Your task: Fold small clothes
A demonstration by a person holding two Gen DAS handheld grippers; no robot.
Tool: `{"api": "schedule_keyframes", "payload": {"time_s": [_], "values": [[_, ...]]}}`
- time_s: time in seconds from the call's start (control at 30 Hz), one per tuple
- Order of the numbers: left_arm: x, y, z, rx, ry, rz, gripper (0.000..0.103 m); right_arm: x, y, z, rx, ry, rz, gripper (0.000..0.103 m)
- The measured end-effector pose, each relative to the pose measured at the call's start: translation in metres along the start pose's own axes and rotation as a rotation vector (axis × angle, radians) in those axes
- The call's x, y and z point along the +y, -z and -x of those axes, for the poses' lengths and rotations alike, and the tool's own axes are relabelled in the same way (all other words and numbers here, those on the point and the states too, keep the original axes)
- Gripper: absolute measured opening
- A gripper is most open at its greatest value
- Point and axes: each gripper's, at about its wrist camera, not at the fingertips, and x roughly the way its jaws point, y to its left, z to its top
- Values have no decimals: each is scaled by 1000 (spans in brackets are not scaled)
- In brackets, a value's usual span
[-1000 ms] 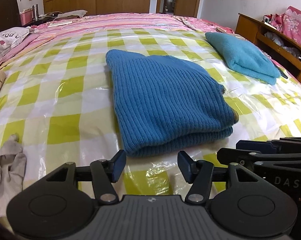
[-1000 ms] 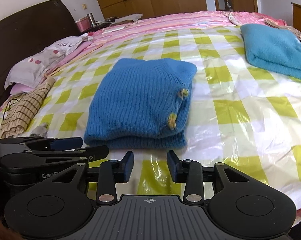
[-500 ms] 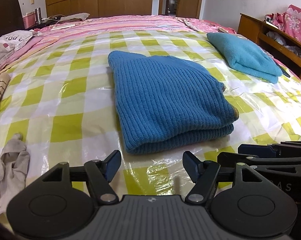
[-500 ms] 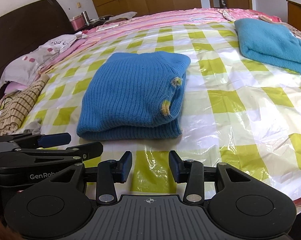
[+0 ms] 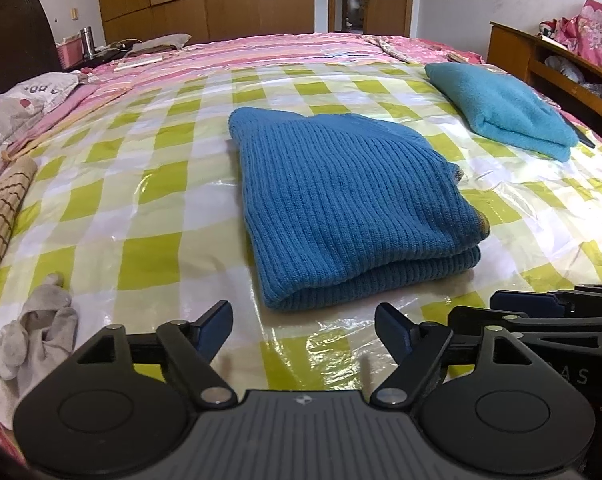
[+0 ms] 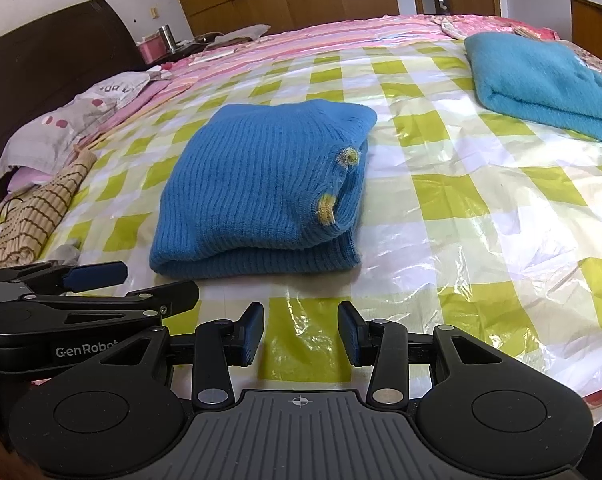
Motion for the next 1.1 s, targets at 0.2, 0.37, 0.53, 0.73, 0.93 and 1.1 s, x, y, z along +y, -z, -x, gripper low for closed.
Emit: {"api": "schedule_keyframes", "payload": {"time_s": [0.2,0.37,0.53,0.73,0.93,1.1], "values": [[0,0,0,0,-17,0,89,-2,1,1,-5,-3,-11,41],[0,1,0,6,-16,5,90,-3,2,2,-12,-3,-17,41],[-1,3,-1,17,-12,4,90,-4,3,2,-11,0,-23,41],[-3,4,-2,26,-11,1,90,-5,5,3,-10,4,-30,41],[-5,6,-1,33,-13,-5,90,-6,8,4,-11,11,-32,41],[-6,6,-2,35,-14,-5,90,-7,10,4,-9,14,-37,41]]}}
